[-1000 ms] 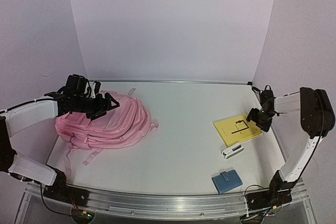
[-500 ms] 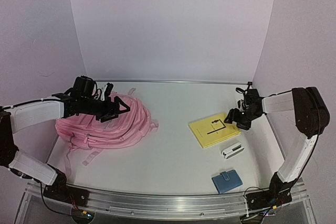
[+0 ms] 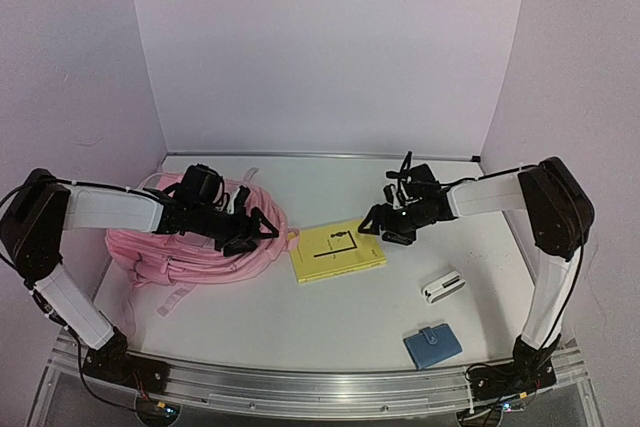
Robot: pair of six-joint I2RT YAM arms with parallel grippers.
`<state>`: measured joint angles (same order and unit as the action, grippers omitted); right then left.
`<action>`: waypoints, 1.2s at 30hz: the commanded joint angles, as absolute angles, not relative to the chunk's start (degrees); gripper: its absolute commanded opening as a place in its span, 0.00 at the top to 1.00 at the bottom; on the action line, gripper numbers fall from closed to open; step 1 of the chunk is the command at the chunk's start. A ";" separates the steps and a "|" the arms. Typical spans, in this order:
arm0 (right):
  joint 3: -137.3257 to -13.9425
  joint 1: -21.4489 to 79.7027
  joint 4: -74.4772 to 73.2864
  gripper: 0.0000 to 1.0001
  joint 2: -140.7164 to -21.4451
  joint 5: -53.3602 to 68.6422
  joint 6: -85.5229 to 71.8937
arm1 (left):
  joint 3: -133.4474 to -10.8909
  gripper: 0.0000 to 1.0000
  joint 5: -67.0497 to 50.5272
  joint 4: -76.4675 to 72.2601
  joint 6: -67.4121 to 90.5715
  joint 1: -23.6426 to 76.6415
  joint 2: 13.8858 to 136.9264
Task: Pack the student bag
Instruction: Pick up the book from the center of the board.
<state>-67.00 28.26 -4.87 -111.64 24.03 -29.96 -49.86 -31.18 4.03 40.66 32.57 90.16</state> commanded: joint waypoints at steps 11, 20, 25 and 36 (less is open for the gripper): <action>-66.06 25.41 -3.67 0.25 -114.77 32.11 -30.10 | -53.04 0.31 -36.12 -14.06 57.97 39.62 108.22; -63.66 25.38 -3.72 0.25 -111.66 25.89 -31.80 | -60.87 0.27 -10.85 9.11 47.86 47.99 98.85; -62.67 25.39 -3.77 0.25 -109.51 24.99 -32.43 | -63.54 0.26 -0.56 18.97 47.81 52.14 91.81; -61.04 25.38 -3.60 0.25 -108.54 24.01 -33.07 | -64.54 0.24 -13.36 9.89 49.93 57.12 95.88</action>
<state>-62.13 25.06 -2.36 -110.37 25.91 -32.56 -61.92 -5.77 15.10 49.54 56.91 91.56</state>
